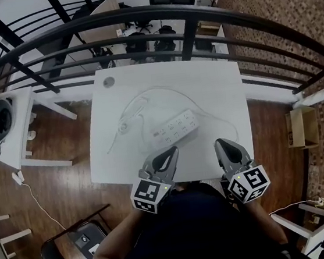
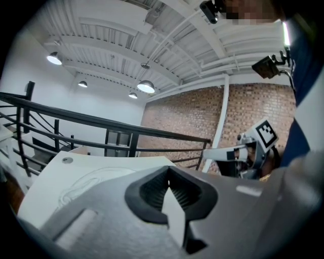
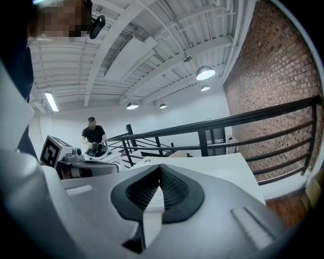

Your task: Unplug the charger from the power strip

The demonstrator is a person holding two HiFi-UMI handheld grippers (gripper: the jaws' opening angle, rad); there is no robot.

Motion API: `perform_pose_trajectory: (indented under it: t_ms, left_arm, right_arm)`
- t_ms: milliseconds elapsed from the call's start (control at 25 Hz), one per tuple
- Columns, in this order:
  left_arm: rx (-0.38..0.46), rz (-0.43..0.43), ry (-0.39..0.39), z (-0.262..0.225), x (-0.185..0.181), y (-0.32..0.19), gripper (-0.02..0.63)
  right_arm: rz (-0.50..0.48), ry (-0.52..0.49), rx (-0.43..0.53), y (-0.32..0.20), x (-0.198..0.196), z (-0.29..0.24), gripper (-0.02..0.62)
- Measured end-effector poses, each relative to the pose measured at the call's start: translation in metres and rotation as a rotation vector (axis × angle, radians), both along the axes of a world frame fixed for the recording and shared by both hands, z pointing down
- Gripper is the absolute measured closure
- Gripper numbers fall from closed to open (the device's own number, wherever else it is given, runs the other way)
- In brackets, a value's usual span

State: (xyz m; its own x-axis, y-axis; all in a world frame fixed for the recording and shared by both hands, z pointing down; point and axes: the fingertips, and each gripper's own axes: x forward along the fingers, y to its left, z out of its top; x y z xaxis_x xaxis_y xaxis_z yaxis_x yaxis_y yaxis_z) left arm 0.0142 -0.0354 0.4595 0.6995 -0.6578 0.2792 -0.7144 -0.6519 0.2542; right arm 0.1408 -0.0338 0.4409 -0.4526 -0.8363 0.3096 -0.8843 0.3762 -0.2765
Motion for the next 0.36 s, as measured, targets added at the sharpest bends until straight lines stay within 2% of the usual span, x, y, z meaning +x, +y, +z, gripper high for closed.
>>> perform_pose_trajectory:
  t_ms: [360]
  left_arm:
    - [-0.001, 0.02, -0.006, 0.002, 0.019, 0.0, 0.6]
  right_arm:
    - [0.0, -0.009, -0.013, -0.002, 0.013, 0.003, 0.584]
